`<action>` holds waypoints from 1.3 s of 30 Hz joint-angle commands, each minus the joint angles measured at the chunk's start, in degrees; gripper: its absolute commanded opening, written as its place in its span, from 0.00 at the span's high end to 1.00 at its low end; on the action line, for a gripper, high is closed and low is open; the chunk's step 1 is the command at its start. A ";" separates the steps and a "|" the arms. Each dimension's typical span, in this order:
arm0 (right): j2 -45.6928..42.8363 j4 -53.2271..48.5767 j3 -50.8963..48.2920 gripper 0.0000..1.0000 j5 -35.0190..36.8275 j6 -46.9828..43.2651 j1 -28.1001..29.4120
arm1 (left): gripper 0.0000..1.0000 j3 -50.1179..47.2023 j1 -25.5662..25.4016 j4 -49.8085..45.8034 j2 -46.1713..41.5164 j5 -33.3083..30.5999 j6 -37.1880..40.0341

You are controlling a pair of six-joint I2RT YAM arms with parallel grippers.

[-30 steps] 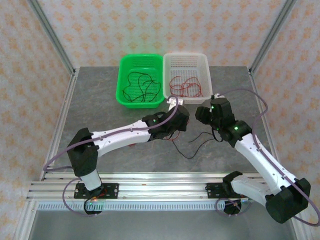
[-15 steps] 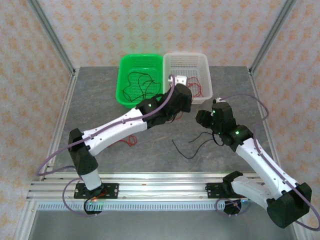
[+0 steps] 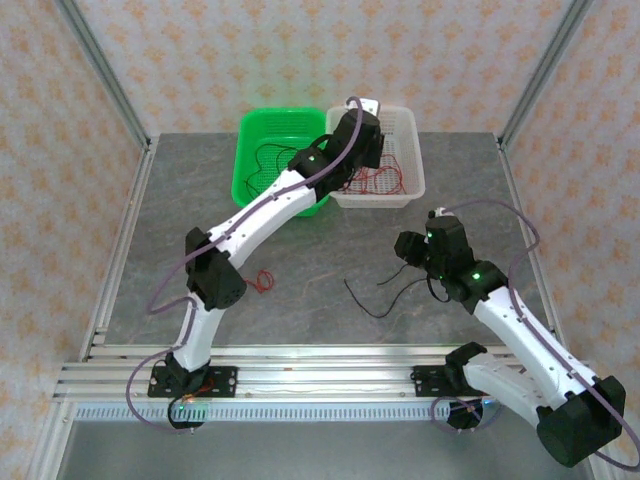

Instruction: Untangle the cables

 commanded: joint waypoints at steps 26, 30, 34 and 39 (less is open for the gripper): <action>-1.56 -3.69 0.23 0.53 2.34 1.43 -0.28 | 1.00 1.11 3.94 25.18 22.74 4.06 9.31; -1.56 -3.43 0.22 0.53 2.20 1.55 -0.23 | 0.80 1.20 3.94 24.07 22.86 3.62 9.37; -1.56 -3.34 0.12 0.53 1.89 1.55 -0.28 | 0.52 2.30 3.94 22.11 22.59 3.18 10.43; -1.83 -3.47 0.08 0.53 1.83 1.81 -0.28 | 0.32 4.63 3.94 18.61 22.50 2.71 11.34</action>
